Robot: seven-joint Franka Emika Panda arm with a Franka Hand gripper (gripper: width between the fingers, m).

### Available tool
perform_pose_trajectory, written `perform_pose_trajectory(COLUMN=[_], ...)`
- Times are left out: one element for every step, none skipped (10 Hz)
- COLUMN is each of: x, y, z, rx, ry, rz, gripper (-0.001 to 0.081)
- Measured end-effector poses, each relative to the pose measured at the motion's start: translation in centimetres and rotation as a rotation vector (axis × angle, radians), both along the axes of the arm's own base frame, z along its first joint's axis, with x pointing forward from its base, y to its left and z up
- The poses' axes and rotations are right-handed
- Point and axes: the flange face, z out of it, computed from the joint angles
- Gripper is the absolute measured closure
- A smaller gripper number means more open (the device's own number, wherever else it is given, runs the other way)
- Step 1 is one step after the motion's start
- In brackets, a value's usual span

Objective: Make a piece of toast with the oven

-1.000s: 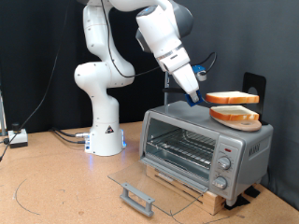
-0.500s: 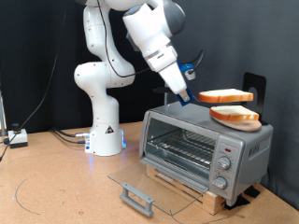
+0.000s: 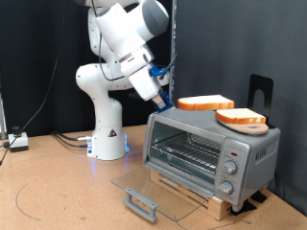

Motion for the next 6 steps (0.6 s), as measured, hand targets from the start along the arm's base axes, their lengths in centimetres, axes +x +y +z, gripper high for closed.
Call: perform_pose_trajectory(x=[-0.4, -0.8, -1.2, -1.6, -2.1, -2.7], y=[-1.7, -3.3, -4.9, -6.5, -8.1, -9.6], z=[-0.2, -0.4, -0.5, -0.6, -0.6, -0.7], rx=[-0.015, -0.013, -0.001, 0.009, 0.007, -0.003], ry=[0.010, 0.011, 0.006, 0.001, -0.005, -0.001], rz=[0.006, 0.007, 0.009, 0.008, 0.006, -0.002], gripper=[0.0401, 0.0401, 0.0401, 0.0401, 0.0401, 0.0401])
